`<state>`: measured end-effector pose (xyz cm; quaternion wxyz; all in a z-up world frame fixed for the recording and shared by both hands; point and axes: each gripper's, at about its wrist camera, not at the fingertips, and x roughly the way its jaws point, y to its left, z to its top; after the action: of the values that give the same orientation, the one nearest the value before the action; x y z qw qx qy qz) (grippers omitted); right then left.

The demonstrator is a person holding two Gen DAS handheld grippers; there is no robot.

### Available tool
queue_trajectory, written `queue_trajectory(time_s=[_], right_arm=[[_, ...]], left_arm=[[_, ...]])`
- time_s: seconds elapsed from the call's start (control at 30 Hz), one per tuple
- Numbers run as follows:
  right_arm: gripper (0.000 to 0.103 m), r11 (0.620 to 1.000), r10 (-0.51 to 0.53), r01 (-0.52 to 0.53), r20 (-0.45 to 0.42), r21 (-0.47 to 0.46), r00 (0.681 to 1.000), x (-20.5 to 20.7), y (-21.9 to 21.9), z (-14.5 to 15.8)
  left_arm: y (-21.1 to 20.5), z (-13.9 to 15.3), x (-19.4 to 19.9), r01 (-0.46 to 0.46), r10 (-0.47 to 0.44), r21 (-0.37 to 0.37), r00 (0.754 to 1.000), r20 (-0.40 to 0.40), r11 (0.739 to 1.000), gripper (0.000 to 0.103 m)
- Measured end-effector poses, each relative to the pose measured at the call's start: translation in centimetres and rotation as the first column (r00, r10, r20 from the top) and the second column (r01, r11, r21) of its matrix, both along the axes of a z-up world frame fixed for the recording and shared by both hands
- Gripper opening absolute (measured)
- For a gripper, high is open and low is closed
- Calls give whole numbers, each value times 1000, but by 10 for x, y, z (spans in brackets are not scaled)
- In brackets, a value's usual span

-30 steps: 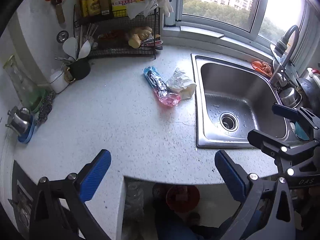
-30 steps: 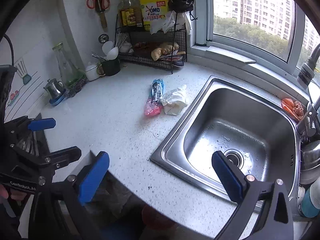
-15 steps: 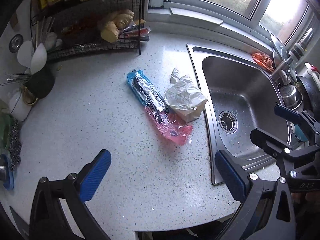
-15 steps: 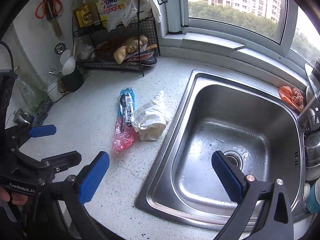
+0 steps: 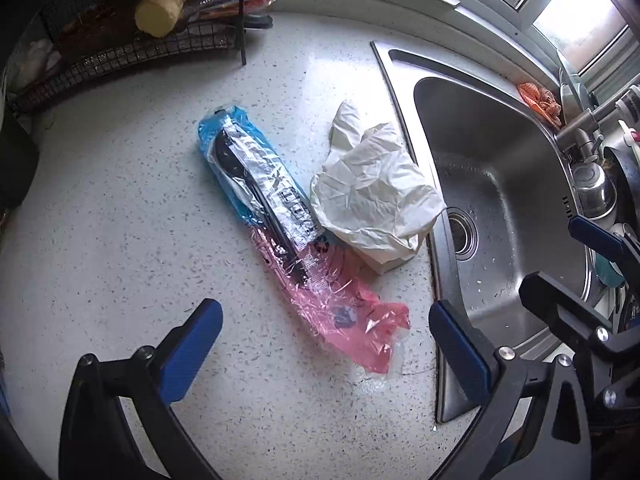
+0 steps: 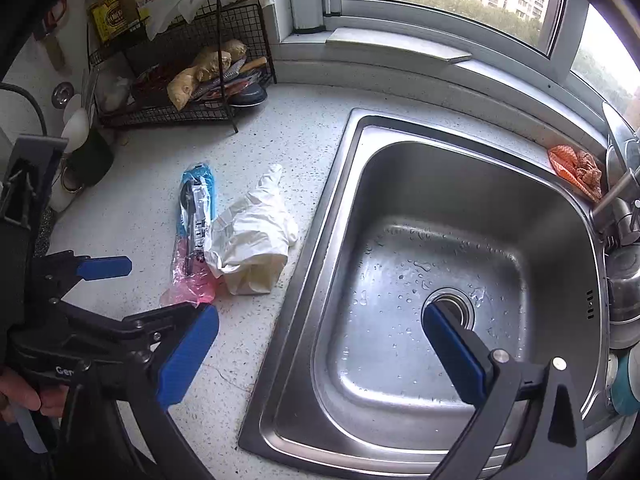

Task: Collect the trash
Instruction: 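Grasp the blue-and-pink wrapped package with the left gripper, then grasp the crumpled white plastic bag with the right gripper and lift it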

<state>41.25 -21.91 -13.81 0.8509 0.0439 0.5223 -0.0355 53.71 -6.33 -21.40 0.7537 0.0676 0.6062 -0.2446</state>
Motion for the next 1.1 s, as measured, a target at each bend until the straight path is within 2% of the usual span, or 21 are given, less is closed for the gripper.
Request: queue_trajectory(time_s=[0.17, 0.2, 0.27, 0.3, 0.33, 0.47, 0.57, 0.83, 1.1], right_arm=[[102, 1000, 5, -5, -25, 5, 1000, 12, 1, -8], [102, 1000, 8, -8, -27, 4, 1000, 14, 2, -8], [102, 1000, 10, -10, -31, 5, 999, 17, 3, -9], [102, 1000, 12, -12, -33, 7, 999, 18, 4, -10], [102, 1000, 13, -13, -34, 9, 999, 19, 4, -10], [102, 1000, 20, -19, -43, 16, 999, 25, 7, -13], [102, 999, 30, -30, -45, 19, 999, 31, 11, -15], [102, 997, 75, -73, -46, 37, 996, 54, 27, -20], [102, 988, 152, -149, -64, 42, 986, 86, 52, -38]], left_arm=[[3, -22, 8, -18, 20, 38, 999, -47, 999, 76], [3, -21, 7, -7, 8, 42, 999, -31, 999, 72], [3, -19, 6, 8, -7, 61, 1000, -21, 998, 50], [3, -18, 6, 9, -8, 73, 1000, -13, 997, 44], [5, -18, 7, 5, -5, 84, 1000, -9, 996, 31], [13, -17, 12, 4, -2, 74, 1000, -20, 997, 17], [20, -11, 12, -3, 3, 82, 1000, 0, 997, 12], [49, 12, 25, -52, 50, 53, 998, 41, 997, 12], [75, 15, 39, -76, 71, 71, 995, 64, 995, 12]])
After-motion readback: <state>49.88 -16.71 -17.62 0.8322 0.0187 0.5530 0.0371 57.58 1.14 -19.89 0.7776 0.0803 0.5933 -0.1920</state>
